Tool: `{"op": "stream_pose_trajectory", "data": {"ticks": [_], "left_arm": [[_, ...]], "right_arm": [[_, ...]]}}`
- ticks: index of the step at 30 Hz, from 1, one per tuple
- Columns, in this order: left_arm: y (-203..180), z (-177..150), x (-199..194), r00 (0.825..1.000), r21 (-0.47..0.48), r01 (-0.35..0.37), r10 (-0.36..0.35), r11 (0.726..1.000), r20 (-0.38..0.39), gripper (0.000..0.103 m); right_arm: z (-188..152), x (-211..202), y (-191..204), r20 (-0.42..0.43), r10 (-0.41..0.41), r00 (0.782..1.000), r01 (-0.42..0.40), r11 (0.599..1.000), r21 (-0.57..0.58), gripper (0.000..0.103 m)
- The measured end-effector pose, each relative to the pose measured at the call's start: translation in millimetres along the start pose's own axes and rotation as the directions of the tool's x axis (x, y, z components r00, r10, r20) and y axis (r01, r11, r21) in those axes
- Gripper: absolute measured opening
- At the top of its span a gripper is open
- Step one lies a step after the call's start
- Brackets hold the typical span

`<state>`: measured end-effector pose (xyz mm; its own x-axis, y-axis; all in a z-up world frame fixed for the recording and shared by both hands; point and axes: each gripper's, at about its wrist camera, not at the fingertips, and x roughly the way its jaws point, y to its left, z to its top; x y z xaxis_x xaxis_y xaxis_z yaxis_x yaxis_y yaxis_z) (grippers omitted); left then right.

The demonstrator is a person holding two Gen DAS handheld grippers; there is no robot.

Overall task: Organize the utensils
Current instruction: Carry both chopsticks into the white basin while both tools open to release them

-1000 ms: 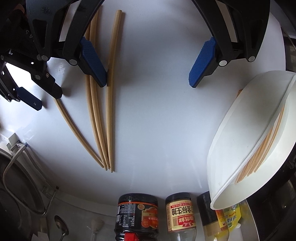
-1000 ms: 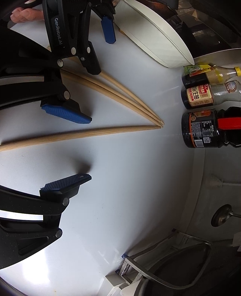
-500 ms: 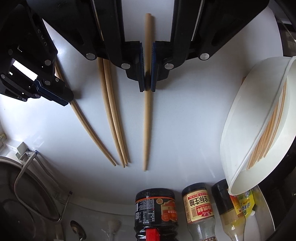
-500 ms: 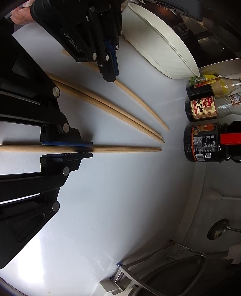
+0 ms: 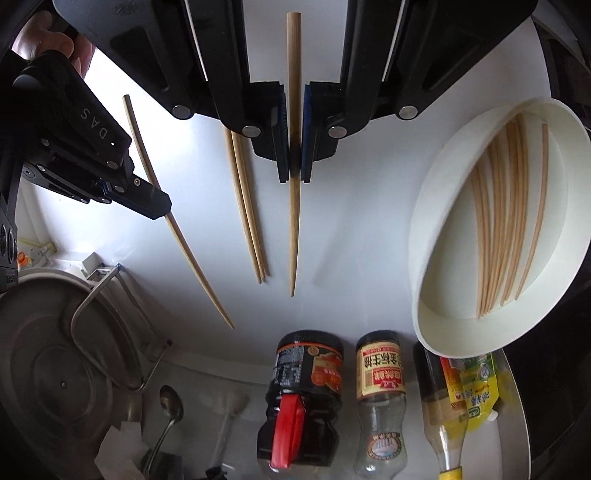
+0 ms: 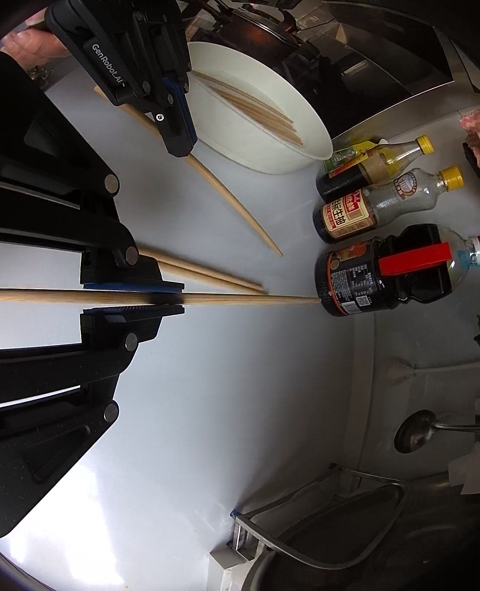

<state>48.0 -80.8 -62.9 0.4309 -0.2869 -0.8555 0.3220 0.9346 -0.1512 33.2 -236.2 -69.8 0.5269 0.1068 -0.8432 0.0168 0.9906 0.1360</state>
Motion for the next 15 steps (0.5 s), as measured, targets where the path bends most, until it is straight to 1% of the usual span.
{"op": "stream_pose_trajectory", "data": {"ticks": [4,7,9,12,15], "left_arm": [[33,13,-33,0.998,-0.043,0.006,-0.003,0.999,0.059,0.007],[61,22,-56,0.995,-0.075,-0.006,0.014,0.997,0.104,0.007],[79,28,-69,0.991,-0.097,-0.022,0.034,0.995,0.128,0.007],[113,32,-79,0.985,-0.131,-0.067,0.086,0.989,0.148,0.007],[152,33,-81,0.981,-0.173,-0.111,0.136,0.979,0.141,0.007]], "right_arm": [[23,-12,32,0.035,0.014,0.999,-0.013,0.999,-0.037,0.006],[40,-15,58,0.050,0.060,0.997,-0.057,0.997,-0.053,0.006],[50,-13,79,0.057,0.086,0.995,-0.081,0.994,-0.076,0.006],[63,-3,112,0.052,0.124,0.991,-0.117,0.986,-0.114,0.006],[76,16,145,0.013,0.169,0.986,-0.166,0.977,-0.136,0.006]]}}
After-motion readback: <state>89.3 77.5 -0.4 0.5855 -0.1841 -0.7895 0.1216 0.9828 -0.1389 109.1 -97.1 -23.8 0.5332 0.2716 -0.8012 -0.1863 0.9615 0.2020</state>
